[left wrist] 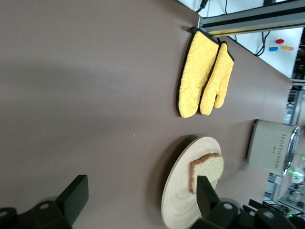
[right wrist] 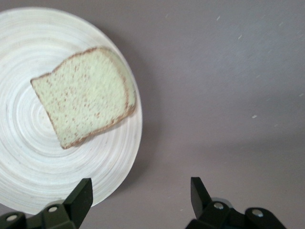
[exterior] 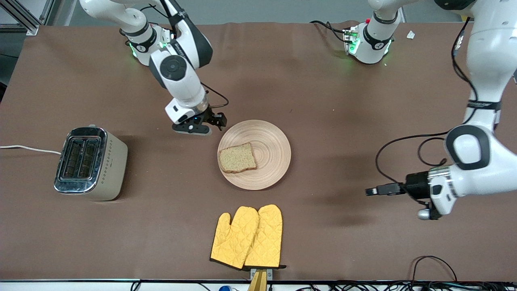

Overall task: Move plate and put bread in toaster
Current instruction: 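Lower the right gripper onto the bread while the left gripper withdraws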

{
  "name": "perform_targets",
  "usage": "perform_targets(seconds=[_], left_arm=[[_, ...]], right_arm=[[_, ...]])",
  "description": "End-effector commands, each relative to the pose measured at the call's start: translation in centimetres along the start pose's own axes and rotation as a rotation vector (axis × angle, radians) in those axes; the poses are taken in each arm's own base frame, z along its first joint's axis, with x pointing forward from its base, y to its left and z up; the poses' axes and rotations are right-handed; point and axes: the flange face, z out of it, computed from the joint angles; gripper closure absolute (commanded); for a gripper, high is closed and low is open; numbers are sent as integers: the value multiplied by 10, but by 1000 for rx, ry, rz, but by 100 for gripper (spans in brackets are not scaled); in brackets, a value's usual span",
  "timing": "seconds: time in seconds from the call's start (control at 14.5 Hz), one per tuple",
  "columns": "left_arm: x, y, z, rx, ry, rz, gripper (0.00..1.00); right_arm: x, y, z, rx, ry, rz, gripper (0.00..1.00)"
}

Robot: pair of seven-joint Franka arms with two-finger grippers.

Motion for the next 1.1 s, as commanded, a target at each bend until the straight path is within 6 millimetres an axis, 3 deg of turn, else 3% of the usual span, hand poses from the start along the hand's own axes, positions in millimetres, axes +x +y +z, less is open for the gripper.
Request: perform_targets(seconds=[0.0, 0.28, 0.55, 0.76, 1.03], left_arm=[[-21, 38, -55, 139, -16, -20, 0], [-63, 96, -107, 332, -72, -81, 0], [-103, 137, -147, 525, -53, -36, 0], [-131, 163, -166, 624, -53, -4, 0], [-174, 196, -201, 727, 20, 15, 0]], right_arm=[[8, -14, -13, 19, 17, 22, 17], [48, -24, -5, 30, 51, -6, 24], [79, -35, 23, 7, 69, -32, 29], [86, -35, 31, -34, 101, -85, 38], [87, -33, 39, -41, 100, -110, 41]])
